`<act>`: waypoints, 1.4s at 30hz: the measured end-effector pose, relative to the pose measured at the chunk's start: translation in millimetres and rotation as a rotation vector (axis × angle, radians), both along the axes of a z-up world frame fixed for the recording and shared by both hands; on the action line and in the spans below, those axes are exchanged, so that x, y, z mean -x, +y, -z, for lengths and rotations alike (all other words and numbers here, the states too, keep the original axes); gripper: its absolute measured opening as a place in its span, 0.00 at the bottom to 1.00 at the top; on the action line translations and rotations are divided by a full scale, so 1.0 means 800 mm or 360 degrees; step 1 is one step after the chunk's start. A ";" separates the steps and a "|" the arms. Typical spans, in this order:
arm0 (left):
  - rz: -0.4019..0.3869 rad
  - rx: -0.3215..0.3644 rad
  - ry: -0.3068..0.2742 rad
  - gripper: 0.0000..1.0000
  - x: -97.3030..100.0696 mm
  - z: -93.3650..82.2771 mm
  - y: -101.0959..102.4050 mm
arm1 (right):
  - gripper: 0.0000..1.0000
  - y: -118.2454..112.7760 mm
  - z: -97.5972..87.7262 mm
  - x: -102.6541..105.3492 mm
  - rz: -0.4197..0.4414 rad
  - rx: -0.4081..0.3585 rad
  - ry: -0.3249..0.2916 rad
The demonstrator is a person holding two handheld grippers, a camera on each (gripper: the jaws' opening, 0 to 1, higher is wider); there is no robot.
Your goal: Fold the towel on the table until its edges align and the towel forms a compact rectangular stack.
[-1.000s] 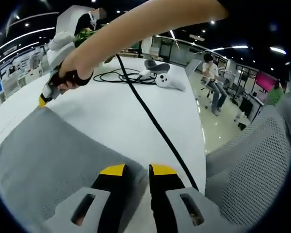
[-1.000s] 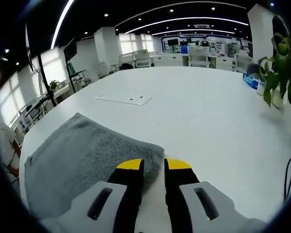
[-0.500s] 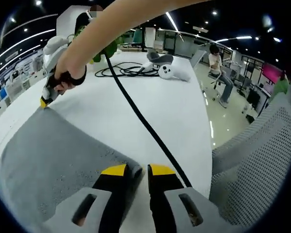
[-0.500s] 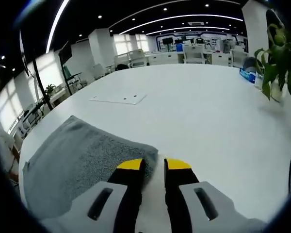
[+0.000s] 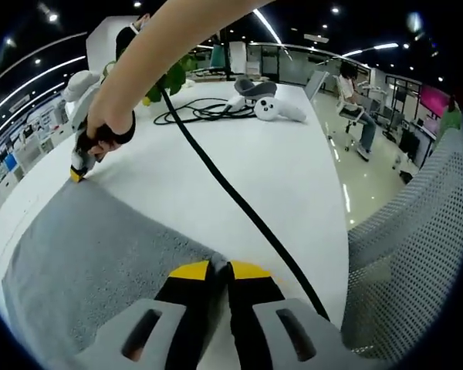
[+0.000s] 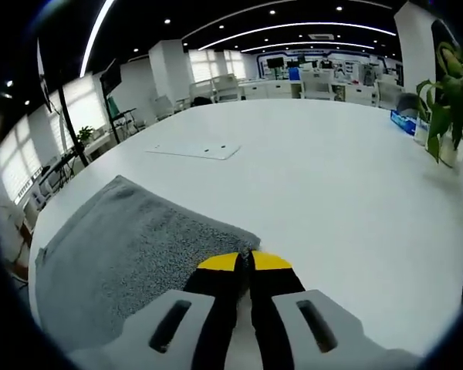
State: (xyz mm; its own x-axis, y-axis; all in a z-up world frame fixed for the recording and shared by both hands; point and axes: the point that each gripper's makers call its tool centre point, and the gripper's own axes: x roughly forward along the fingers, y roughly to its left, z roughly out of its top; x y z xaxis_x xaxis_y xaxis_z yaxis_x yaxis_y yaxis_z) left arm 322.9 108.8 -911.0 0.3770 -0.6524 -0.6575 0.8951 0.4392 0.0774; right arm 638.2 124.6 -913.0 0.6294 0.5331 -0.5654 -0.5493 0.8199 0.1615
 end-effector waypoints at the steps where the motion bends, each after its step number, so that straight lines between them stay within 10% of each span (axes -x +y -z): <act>1: -0.0009 0.0006 0.0003 0.07 -0.001 -0.001 0.000 | 0.01 0.000 0.000 0.000 0.0005 -0.0006 0.0002; 17: -0.0092 0.0101 -0.0025 0.03 0.000 -0.033 0.011 | 0.00 0.002 -0.021 0.007 0.0155 -0.0197 0.0080; 42: -0.0402 0.0405 -0.0164 0.03 -0.003 -0.119 0.073 | 0.00 0.062 -0.116 -0.009 0.0144 -0.0342 -0.0073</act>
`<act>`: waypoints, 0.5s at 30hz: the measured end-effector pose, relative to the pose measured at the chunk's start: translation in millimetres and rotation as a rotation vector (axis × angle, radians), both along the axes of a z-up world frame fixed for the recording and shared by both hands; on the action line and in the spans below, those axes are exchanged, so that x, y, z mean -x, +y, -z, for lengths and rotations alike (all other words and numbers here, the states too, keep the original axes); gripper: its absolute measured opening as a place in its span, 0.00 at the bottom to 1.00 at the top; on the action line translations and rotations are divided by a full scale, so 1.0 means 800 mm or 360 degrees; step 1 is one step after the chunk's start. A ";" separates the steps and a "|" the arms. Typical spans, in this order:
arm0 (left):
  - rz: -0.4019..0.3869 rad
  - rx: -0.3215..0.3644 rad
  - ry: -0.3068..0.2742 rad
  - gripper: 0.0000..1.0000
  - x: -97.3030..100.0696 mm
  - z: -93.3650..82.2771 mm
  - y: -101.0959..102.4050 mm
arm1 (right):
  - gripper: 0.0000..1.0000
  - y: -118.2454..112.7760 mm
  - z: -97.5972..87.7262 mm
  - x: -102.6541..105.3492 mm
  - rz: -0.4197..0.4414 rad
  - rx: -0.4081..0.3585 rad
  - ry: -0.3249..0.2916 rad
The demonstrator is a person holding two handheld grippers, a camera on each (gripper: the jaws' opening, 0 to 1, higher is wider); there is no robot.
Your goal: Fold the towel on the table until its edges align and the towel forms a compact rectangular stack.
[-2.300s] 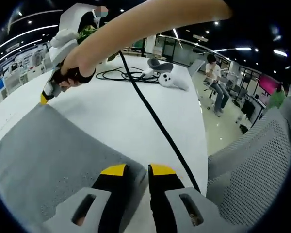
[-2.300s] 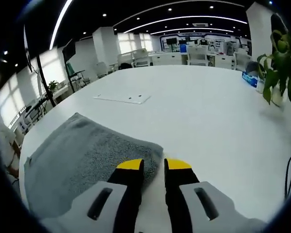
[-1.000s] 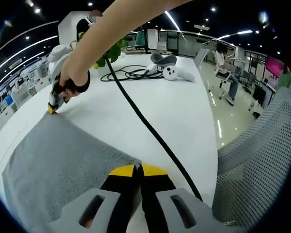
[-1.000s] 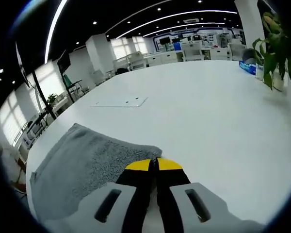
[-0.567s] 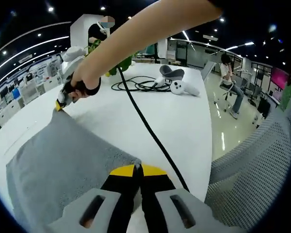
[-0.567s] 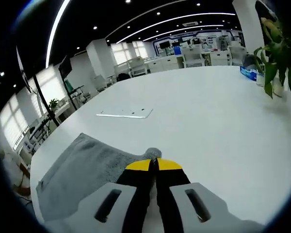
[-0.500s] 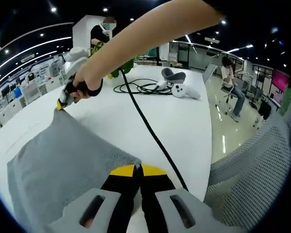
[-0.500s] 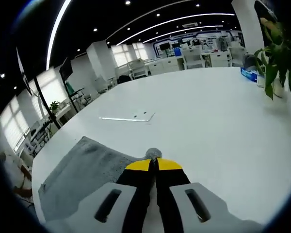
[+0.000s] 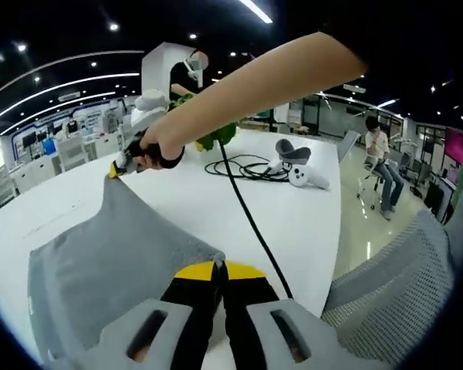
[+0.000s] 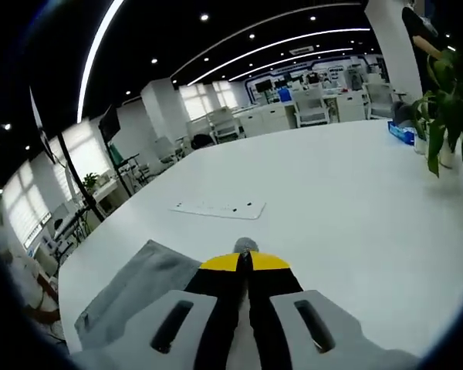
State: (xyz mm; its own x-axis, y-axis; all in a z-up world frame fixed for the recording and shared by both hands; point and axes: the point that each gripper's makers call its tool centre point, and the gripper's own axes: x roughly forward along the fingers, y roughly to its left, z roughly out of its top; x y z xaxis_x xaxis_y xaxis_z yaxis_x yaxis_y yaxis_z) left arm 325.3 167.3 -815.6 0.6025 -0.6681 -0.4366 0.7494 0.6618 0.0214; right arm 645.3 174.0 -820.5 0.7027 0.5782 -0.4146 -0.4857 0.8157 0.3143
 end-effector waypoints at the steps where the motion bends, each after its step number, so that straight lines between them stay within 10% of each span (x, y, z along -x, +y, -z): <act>1: -0.0007 -0.0002 -0.0003 0.03 0.001 -0.002 0.003 | 0.00 0.004 -0.003 0.001 0.0000 0.0000 -0.0002; 15: -0.0128 -0.0005 0.0005 0.02 0.009 -0.022 0.078 | 0.00 0.078 -0.035 0.016 -0.0009 -0.0049 -0.0004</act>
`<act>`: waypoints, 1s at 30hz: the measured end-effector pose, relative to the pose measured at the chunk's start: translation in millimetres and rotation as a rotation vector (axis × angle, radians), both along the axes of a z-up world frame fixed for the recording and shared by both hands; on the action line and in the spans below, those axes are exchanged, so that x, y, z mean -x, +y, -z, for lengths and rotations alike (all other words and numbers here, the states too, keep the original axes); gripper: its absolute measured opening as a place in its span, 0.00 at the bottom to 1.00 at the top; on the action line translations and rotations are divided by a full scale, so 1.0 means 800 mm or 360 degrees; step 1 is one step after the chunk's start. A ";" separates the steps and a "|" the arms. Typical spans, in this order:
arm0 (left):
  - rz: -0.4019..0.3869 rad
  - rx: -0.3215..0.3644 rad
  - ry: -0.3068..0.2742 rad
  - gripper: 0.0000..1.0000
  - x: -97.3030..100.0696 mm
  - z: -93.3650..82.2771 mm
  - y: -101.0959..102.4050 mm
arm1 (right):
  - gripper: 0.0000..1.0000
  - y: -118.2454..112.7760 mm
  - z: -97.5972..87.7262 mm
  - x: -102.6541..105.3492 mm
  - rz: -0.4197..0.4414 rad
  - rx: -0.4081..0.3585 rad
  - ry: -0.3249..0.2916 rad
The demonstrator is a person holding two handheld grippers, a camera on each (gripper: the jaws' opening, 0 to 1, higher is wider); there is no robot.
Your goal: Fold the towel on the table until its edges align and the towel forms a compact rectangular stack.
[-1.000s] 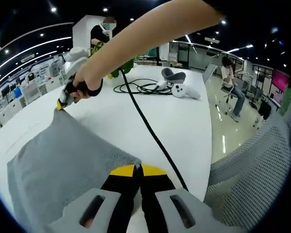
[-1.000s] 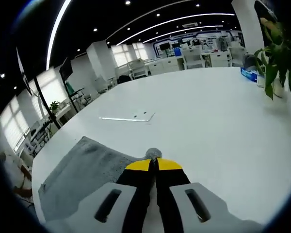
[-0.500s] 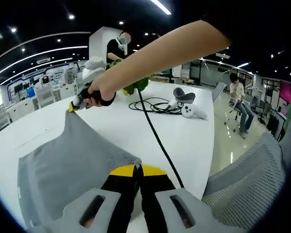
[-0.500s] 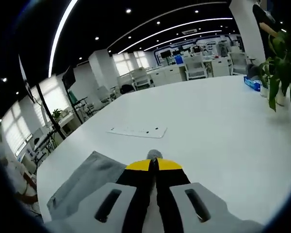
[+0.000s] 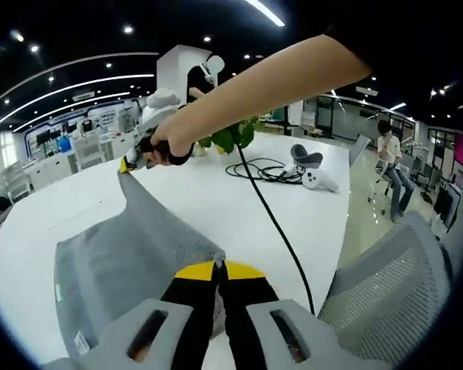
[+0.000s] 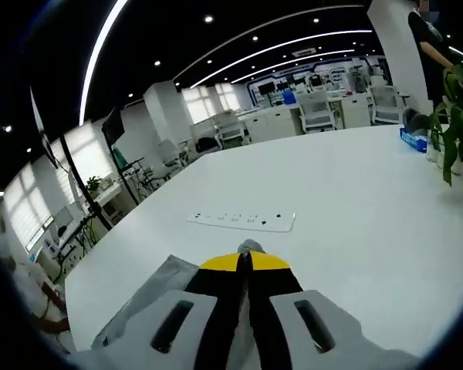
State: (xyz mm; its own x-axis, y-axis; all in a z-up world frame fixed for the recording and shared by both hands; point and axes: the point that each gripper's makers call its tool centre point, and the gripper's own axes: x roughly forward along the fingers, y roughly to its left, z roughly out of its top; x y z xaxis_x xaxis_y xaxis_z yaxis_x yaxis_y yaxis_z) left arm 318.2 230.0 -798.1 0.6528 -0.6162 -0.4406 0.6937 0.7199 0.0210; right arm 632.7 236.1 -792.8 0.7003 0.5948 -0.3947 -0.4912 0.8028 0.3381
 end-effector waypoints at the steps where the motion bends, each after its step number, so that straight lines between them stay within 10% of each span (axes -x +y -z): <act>1: -0.0007 0.0003 0.0004 0.02 0.001 0.000 0.005 | 0.00 0.005 -0.003 0.001 -0.0016 0.0004 -0.0014; 30: -0.0127 0.0162 0.0101 0.03 0.012 -0.018 0.145 | 0.00 0.136 -0.033 0.003 -0.0060 0.0012 -0.0056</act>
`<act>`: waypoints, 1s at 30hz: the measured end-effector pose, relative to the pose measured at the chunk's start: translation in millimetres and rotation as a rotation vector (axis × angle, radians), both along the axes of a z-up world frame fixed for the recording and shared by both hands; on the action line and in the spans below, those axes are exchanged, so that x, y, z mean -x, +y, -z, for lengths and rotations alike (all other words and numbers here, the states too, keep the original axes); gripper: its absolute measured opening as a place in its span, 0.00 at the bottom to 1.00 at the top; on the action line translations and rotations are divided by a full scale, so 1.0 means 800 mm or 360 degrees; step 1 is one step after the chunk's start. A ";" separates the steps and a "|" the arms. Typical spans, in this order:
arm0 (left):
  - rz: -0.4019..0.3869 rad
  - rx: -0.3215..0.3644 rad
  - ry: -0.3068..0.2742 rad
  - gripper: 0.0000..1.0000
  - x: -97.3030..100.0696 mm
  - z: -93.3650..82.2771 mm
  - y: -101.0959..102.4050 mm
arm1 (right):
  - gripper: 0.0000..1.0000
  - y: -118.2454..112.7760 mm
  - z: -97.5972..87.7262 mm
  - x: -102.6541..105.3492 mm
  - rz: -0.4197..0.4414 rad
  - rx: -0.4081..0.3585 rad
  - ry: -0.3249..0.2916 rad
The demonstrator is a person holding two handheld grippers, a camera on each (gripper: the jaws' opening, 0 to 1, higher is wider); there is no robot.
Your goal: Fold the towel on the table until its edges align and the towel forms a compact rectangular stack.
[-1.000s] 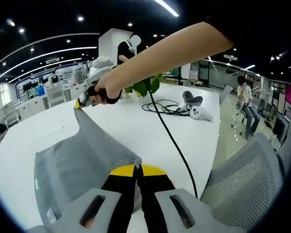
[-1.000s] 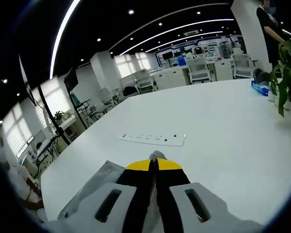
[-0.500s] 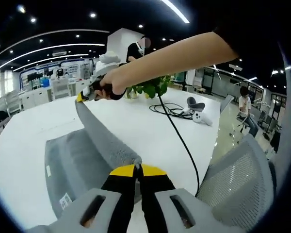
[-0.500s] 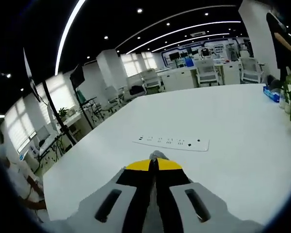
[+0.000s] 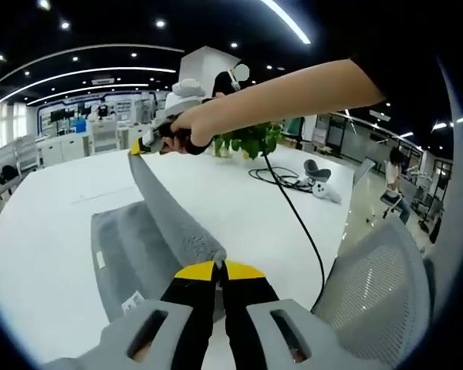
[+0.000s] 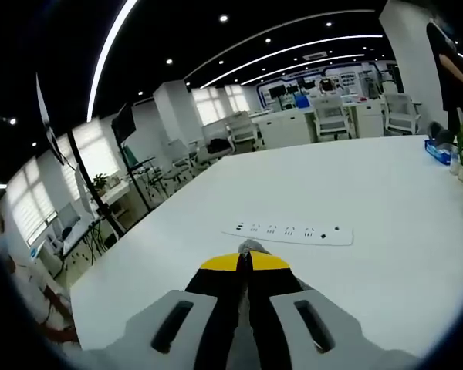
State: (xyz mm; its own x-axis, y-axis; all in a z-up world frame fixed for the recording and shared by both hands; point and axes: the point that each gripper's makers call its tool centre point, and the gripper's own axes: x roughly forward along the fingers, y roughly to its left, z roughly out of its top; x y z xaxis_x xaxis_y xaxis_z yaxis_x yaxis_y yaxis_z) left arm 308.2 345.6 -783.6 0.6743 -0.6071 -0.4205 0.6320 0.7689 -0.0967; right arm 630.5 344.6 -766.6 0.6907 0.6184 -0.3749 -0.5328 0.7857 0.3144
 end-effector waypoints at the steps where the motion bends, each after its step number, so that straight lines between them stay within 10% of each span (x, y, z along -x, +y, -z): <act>1: -0.0006 0.0010 0.0004 0.03 0.001 0.000 0.004 | 0.00 0.004 0.000 -0.001 -0.0004 0.0000 -0.0001; 15: -0.0072 0.0112 0.0055 0.03 0.004 0.002 0.052 | 0.00 0.053 -0.006 0.013 -0.0046 0.0112 -0.0120; 30: -0.0286 0.0271 0.0251 0.03 -0.001 0.046 0.106 | 0.00 0.084 0.047 0.001 -0.0050 0.0244 -0.0057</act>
State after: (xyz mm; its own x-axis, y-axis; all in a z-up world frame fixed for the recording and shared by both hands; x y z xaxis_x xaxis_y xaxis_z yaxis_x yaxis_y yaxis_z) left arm 309.0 430.6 -820.1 0.7118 -0.5545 -0.4311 0.4540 0.8316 -0.3200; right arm 629.4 412.1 -804.4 0.6867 0.5773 -0.4419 -0.5666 0.8058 0.1721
